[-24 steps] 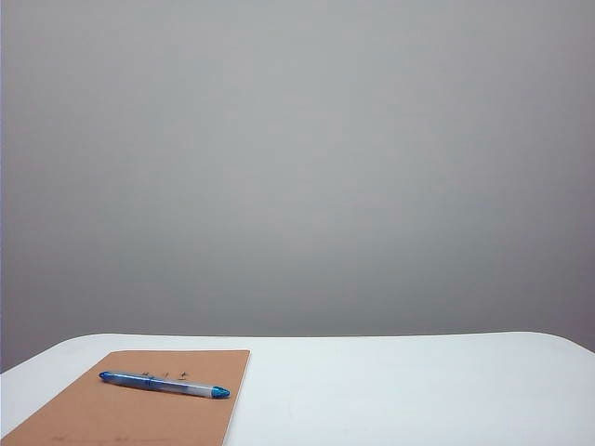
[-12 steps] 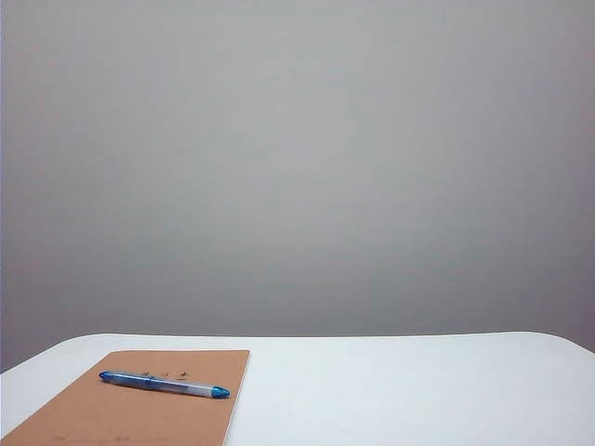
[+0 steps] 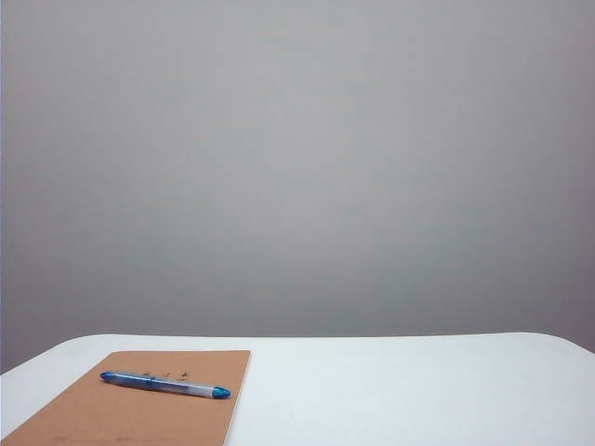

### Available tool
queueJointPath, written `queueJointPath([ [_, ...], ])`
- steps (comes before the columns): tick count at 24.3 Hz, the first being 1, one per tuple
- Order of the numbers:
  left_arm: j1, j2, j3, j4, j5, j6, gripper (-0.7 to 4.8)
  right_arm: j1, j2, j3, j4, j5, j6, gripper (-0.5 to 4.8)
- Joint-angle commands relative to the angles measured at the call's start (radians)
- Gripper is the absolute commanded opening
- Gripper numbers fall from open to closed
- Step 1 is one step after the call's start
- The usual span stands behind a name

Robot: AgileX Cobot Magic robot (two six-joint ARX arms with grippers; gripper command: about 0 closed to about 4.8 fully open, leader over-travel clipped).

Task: Pick up a pen on the table and place it on the notebook.

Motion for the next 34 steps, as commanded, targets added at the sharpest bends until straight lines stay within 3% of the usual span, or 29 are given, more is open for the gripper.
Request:
queueJointPath([
  [1,0.001,-0.002,-0.003,0.05,0.043,-0.003,-0.05,-0.006,0.002,-0.006,-0.047,0.021,-0.041,-0.05],
  [7,0.001,-0.002,-0.024,0.0,0.003,0.043,-0.05,-0.006,0.002,-0.006,-0.235,0.028,-0.068,-0.05],
  [9,0.001,-0.002,-0.053,-0.001,0.0,0.101,-0.05,-0.005,0.003,-0.006,-0.304,0.032,-0.066,-0.05],
  [12,0.001,-0.002,-0.08,-0.029,-0.003,0.101,-0.05,-0.005,0.003,-0.006,-0.375,0.04,-0.062,-0.05],
  [22,0.0,-0.002,-0.08,-0.045,-0.023,0.092,-0.04,-0.002,0.003,-0.006,-0.403,0.056,0.047,-0.05],
  [34,0.0,-0.002,-0.08,-0.05,-0.023,0.095,-0.04,-0.001,0.003,-0.006,-0.401,0.056,0.049,0.03],
])
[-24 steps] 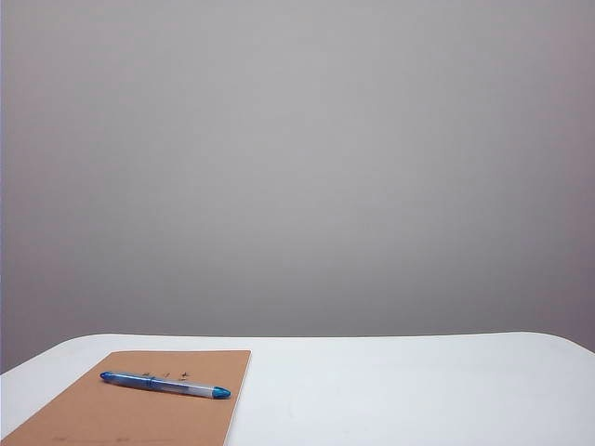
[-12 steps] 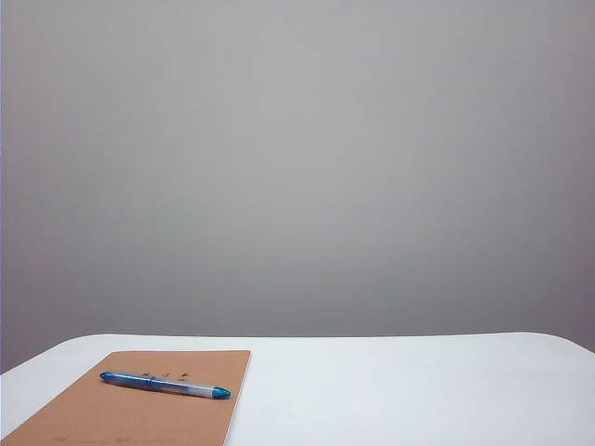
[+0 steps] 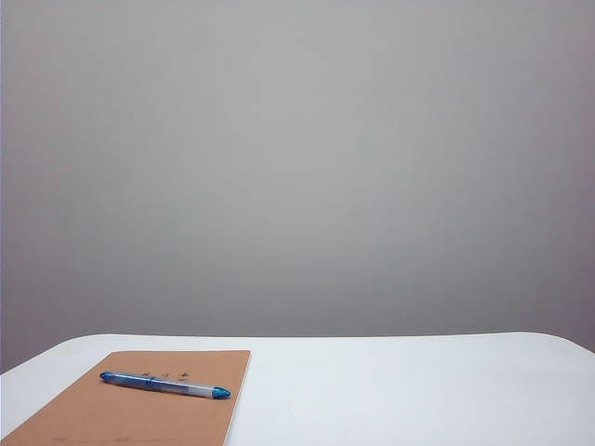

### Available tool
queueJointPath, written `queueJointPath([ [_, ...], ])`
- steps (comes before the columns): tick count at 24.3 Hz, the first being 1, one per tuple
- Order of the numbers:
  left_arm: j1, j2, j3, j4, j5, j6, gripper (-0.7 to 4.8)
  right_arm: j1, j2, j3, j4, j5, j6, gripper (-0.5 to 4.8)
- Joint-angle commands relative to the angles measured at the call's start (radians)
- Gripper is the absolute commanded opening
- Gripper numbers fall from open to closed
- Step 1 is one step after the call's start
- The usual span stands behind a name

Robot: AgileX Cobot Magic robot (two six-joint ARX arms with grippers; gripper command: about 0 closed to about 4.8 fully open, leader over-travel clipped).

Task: Pick up a pen on the table and place it on the notebook.

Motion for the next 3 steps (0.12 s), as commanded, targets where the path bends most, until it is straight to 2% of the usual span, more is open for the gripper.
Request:
queueJointPath([
  [1,0.0,0.0,0.005,0.005,-0.003,0.001,-0.04,0.002,0.0,-0.006,0.01,0.003,0.004,0.03],
  [3,0.0,0.0,0.005,0.005,-0.003,0.001,-0.04,0.002,0.0,-0.006,0.01,0.003,0.004,0.03],
])
